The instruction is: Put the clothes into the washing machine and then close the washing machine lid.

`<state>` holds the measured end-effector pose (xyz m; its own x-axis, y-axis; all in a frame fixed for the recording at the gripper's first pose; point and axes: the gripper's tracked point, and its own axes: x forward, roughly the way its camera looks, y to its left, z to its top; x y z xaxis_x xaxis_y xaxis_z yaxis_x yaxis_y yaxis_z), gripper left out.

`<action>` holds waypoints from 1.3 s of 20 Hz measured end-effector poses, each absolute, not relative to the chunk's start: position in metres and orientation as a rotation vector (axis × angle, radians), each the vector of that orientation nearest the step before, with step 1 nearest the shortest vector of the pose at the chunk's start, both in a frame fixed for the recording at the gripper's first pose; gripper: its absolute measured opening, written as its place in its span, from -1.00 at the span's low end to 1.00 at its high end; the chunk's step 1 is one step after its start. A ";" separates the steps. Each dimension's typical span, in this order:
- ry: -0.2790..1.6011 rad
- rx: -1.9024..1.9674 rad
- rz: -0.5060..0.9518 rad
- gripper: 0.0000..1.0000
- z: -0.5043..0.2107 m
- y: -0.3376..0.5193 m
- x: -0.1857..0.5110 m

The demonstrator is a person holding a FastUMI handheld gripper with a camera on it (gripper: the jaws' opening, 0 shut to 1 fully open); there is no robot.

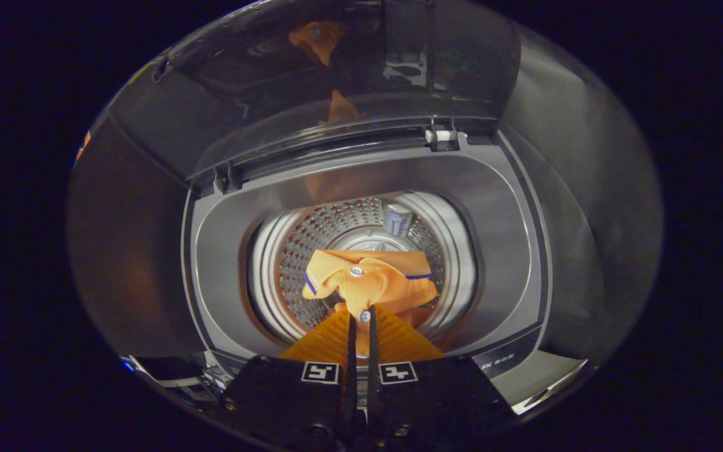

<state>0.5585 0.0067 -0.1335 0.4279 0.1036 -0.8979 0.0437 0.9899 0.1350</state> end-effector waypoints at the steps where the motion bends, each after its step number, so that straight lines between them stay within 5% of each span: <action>1: 1.125 0.146 0.046 -0.79 -0.133 0.008 0.558; 3: 1.100 0.141 0.062 -0.72 -0.131 0.012 0.560; 8: 1.084 0.120 0.064 0.59 -0.132 0.012 0.559; 26: 0.702 -0.136 0.089 0.60 -0.053 0.008 0.582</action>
